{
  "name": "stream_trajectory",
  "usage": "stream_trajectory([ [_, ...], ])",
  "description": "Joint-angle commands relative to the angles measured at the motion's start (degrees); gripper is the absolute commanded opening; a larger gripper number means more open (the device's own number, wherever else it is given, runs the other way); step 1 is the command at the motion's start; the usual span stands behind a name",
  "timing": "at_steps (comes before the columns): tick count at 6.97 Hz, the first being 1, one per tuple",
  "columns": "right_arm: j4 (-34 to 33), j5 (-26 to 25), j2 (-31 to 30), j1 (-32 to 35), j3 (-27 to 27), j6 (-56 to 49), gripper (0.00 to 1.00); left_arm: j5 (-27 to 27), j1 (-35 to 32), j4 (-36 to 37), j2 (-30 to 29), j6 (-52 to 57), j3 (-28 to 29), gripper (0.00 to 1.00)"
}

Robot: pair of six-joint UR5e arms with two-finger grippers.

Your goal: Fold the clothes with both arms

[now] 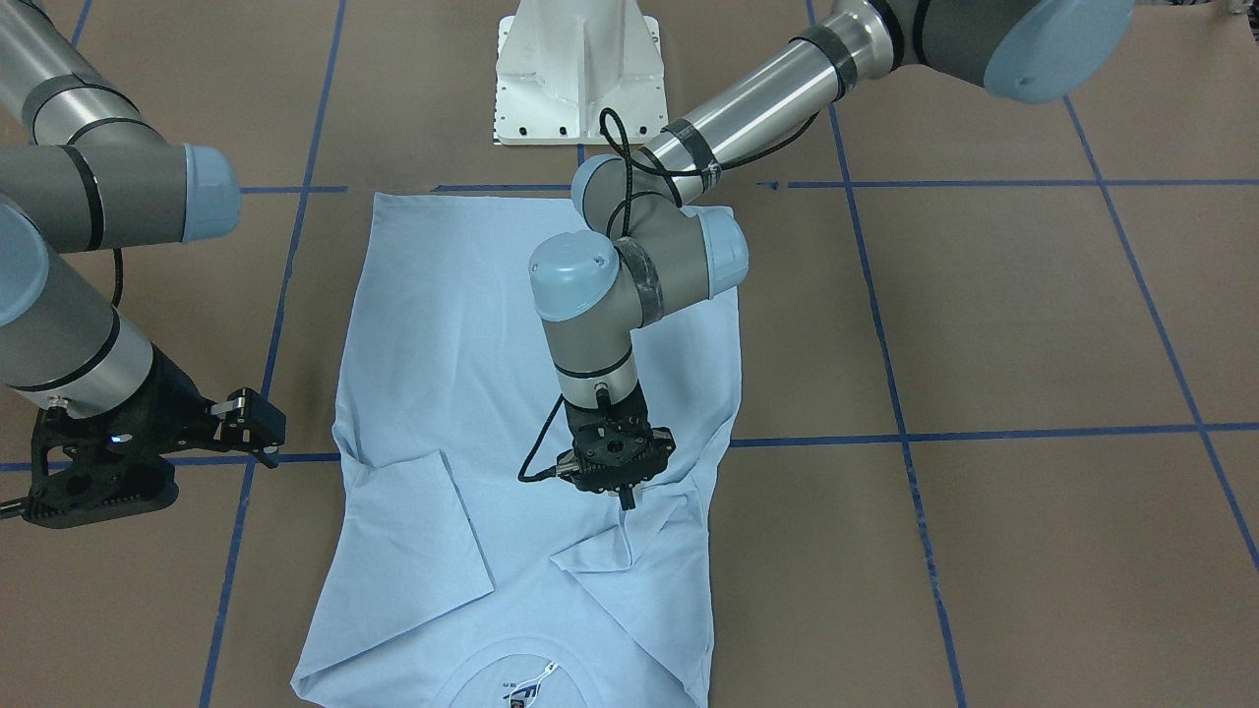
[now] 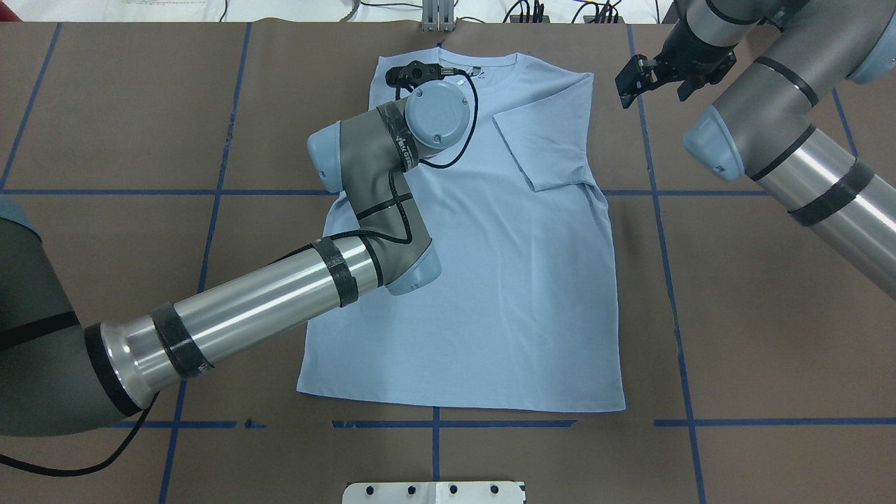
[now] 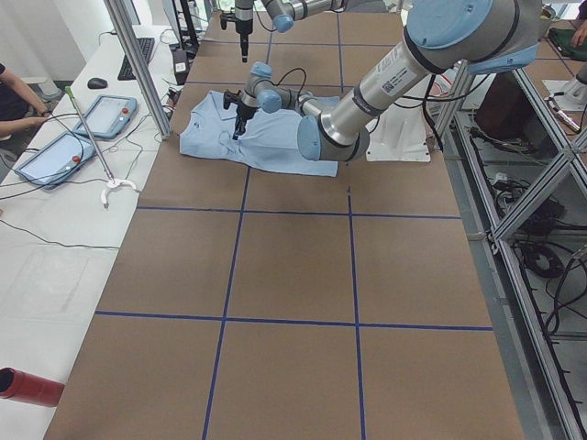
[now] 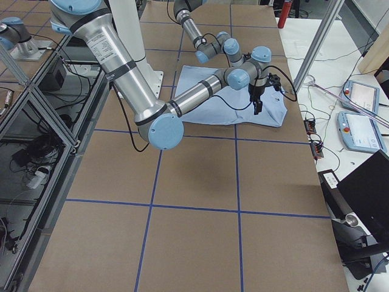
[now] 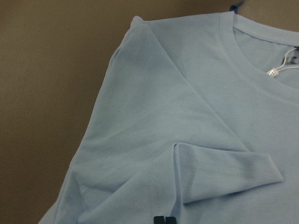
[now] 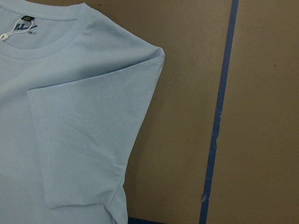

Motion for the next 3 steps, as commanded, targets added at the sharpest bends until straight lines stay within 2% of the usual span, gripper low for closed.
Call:
stream_trajectory([
  [1,0.0,-0.02,0.05,0.02,-0.01,-0.09,1.0,-0.05,0.0,0.33,0.19,1.56,-1.29,0.0],
  [3,0.09,-0.02,0.05,0.02,-0.09,0.0,1.0,-0.23,0.09,0.68,2.2,2.36,-5.33,0.0],
])
